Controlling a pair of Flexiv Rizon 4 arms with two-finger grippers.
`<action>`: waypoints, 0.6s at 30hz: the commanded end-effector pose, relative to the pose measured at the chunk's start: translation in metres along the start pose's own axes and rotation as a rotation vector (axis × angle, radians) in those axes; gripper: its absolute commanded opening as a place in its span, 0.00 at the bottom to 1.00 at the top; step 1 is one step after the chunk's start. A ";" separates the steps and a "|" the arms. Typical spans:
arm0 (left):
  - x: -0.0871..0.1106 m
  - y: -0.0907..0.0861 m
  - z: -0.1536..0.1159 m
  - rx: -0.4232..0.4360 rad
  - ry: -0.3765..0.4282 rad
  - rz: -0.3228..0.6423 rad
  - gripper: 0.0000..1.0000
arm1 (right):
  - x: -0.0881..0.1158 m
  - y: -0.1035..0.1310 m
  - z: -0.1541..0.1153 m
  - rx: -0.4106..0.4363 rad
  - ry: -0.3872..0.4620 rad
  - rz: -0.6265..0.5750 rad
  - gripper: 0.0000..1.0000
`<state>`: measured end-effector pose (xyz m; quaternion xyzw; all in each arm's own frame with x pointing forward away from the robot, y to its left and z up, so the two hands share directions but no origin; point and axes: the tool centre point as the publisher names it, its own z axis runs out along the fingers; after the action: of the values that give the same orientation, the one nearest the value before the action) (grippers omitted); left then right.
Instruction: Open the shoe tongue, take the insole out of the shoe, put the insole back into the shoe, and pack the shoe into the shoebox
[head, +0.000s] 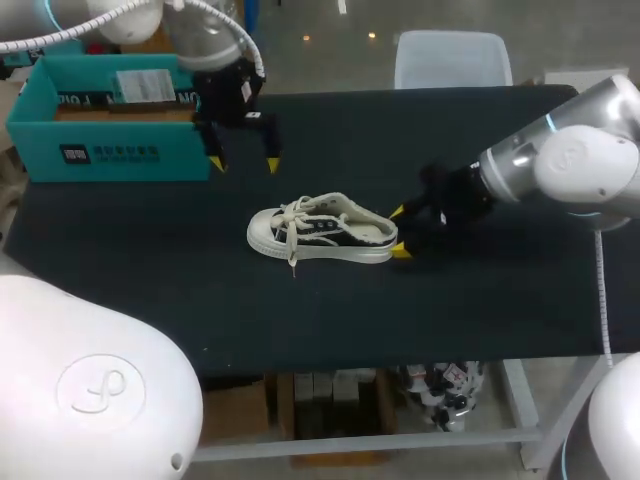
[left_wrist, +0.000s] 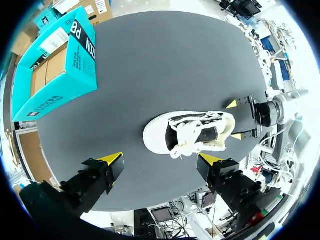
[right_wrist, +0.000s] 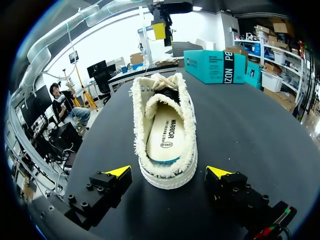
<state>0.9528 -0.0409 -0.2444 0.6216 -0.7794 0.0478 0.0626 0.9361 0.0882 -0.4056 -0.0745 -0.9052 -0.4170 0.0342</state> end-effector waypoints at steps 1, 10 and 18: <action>0.008 -0.003 0.006 -0.002 -0.004 -0.005 1.00 | -0.004 0.001 0.010 -0.005 0.005 0.004 1.00; 0.015 -0.002 0.012 0.009 -0.013 -0.005 1.00 | -0.001 0.002 0.024 0.001 0.014 0.035 1.00; 0.019 -0.002 0.015 0.001 -0.006 -0.016 1.00 | -0.001 -0.005 0.034 -0.021 0.014 0.051 1.00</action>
<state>0.9494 -0.0605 -0.2550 0.6274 -0.7750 0.0469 0.0598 0.9358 0.1103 -0.4248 -0.0960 -0.9004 -0.4213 0.0502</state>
